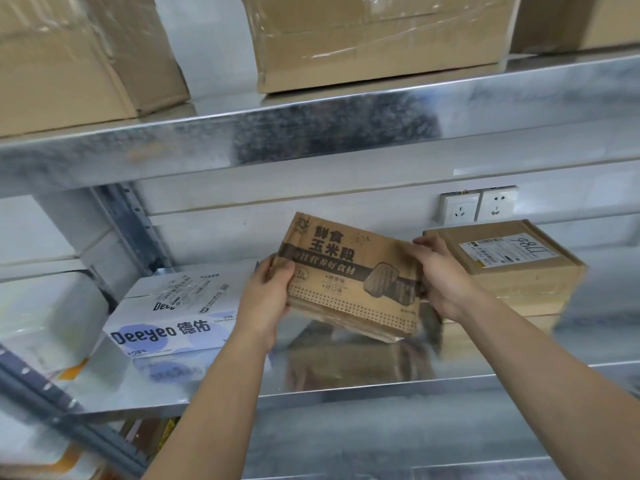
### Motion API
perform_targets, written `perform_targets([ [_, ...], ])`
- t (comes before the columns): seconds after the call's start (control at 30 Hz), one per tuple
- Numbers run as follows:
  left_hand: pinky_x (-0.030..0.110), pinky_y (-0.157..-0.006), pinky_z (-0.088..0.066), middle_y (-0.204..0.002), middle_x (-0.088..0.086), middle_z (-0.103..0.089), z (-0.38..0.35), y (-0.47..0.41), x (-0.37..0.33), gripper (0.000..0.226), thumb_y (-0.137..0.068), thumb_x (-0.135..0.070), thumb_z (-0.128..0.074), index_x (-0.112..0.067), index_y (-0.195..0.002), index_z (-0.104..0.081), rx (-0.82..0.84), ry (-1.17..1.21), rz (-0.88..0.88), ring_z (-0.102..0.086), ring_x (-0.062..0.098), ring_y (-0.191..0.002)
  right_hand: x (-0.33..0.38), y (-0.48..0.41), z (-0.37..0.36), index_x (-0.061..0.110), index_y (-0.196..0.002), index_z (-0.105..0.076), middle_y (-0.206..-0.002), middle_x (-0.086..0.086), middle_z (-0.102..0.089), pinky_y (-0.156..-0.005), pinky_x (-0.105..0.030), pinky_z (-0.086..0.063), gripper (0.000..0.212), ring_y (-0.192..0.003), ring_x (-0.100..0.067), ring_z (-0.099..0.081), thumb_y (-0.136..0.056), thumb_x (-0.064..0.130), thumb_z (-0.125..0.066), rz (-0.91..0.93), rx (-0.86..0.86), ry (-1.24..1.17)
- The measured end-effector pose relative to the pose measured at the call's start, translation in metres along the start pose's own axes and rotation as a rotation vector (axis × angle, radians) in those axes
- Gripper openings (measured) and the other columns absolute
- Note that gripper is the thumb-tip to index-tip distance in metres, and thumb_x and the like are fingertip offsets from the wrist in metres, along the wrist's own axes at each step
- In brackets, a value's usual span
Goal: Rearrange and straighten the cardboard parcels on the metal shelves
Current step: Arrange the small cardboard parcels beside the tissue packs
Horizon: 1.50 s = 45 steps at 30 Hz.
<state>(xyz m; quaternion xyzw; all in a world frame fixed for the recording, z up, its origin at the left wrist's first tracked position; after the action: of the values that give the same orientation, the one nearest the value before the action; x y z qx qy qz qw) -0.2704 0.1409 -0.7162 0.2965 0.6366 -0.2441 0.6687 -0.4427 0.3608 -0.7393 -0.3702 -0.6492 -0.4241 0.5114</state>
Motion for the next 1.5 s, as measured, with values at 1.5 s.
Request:
perform_targets([
  [1.5, 0.037, -0.082, -0.052, -0.1, 0.008, -0.077, -0.026, -0.017, -0.048, 0.032, -0.097, -0.004, -0.054, -0.013, -0.126, -0.064, 0.265, -0.006, 0.06, -0.069, 0.022, -0.088, 0.042, 0.03, -0.05, 0.025, -0.118, -0.06, -0.106, -0.007, -0.073, -0.089, -0.057, -0.058, 0.033, -0.109, -0.031, -0.067, -0.095, 0.049, -0.062, -0.105, 0.265, 0.407],
])
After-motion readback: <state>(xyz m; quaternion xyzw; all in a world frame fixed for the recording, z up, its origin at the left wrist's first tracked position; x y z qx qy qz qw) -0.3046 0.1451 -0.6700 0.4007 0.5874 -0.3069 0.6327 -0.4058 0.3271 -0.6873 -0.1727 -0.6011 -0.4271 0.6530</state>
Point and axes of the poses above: each hand's wrist, its own y-axis away from the middle knuckle, its own z-axis out of the back of the hand, x = y × z, the point moved 7 cm from there along -y, towards the middle knuckle
